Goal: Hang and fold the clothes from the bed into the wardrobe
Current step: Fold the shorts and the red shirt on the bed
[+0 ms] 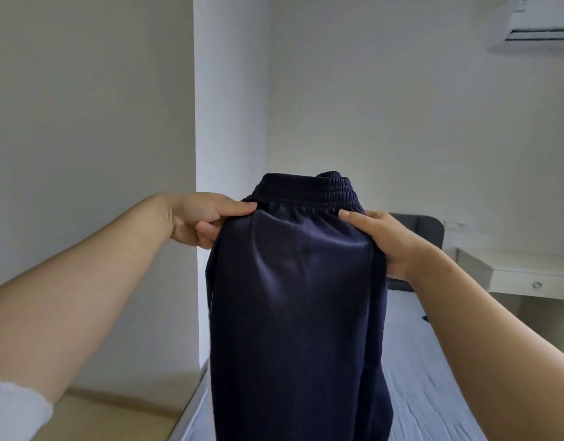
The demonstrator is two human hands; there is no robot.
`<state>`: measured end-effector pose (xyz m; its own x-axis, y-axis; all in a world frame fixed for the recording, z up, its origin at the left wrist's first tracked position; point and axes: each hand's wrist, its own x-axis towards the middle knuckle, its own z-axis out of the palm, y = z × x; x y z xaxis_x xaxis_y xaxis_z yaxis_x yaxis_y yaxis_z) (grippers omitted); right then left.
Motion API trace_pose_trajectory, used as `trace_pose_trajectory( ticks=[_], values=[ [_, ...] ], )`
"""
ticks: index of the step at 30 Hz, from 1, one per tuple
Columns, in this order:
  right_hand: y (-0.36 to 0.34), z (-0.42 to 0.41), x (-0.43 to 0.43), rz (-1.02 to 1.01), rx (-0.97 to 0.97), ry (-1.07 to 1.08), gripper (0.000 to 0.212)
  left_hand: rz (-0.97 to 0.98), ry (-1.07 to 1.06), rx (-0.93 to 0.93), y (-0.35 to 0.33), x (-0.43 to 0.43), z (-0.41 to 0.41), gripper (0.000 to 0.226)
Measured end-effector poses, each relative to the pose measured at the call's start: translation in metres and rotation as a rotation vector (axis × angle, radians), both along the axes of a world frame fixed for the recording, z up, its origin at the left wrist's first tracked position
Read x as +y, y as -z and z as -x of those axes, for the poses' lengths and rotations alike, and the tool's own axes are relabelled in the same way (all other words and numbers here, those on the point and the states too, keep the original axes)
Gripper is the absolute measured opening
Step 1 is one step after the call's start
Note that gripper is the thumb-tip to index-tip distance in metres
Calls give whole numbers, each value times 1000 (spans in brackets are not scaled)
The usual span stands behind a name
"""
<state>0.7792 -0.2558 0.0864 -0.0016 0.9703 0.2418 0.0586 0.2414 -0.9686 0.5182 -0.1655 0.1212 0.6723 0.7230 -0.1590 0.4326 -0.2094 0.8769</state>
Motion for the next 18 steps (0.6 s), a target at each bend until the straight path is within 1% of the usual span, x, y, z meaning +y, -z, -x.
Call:
trace_pose_trajectory(
  ticks=[1, 3, 6, 8, 10, 12, 13, 15, 18],
  values=[
    [5, -3, 2, 52, -14, 12, 22, -1, -30, 13, 4, 2, -3, 38],
    [16, -7, 8, 149, -70, 105, 24, 13, -127, 31, 14, 8, -12, 31],
    [34, -16, 21, 239, -347, 257, 21, 93, -287, 56, 40, 21, -25, 19],
    [49, -21, 34, 293, -485, 321, 22, 187, -303, 69, 62, 26, -35, 13],
    [67, -21, 50, 334, -453, 349, 22, 272, -329, -1, 84, 36, -48, 15],
    [79, -17, 66, 368, -315, 397, 17, 293, -393, -73, 98, 49, -62, 22],
    [81, -17, 75, 353, -252, 432, 15, 260, -409, -88, 101, 56, -69, 25],
    [75, -21, 94, 214, -220, 507, 16, 129, -414, -160, 92, 70, -81, 23],
    [42, -25, 109, -62, -252, 608, 21, -79, -407, -398, 57, 84, -92, 13]
  ],
)
